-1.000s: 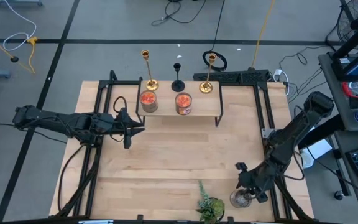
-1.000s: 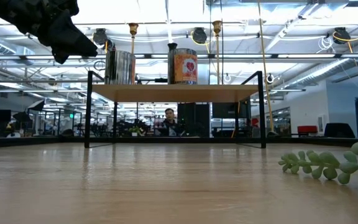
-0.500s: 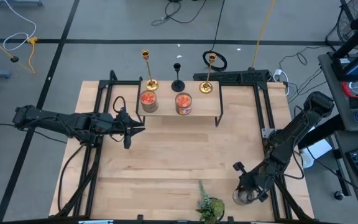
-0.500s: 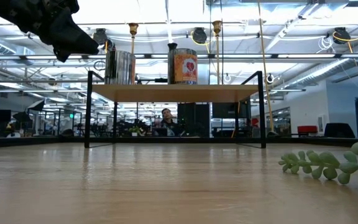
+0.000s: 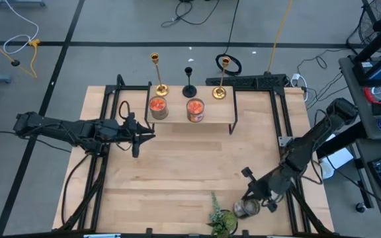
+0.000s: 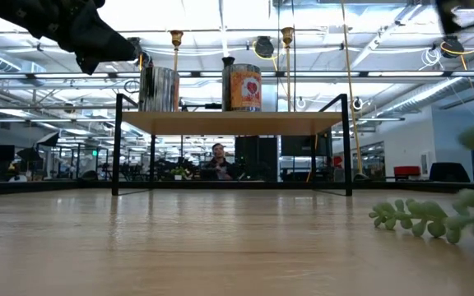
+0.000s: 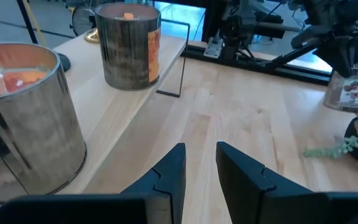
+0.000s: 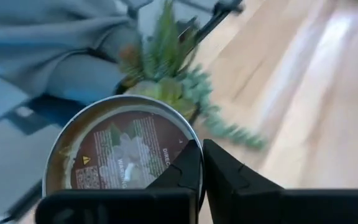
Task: Pick & Place candle stick holders
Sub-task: Put the brown scented candle on the shelf aligned with the other orange scented candles
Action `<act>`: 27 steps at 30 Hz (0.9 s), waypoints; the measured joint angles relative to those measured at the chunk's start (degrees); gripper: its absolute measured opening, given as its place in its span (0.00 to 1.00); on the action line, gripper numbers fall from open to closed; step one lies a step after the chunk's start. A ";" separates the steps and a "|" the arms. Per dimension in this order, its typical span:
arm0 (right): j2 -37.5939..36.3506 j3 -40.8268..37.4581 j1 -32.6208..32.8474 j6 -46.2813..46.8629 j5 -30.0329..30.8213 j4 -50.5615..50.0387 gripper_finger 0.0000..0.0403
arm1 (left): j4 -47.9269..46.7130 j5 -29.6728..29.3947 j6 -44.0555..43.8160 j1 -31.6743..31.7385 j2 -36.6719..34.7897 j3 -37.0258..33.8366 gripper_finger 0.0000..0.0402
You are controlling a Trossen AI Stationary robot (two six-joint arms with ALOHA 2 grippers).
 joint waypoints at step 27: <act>-5.10 23.44 -42.70 -33.23 18.67 -6.51 0.00 | -0.11 0.11 0.17 0.00 0.00 0.00 0.23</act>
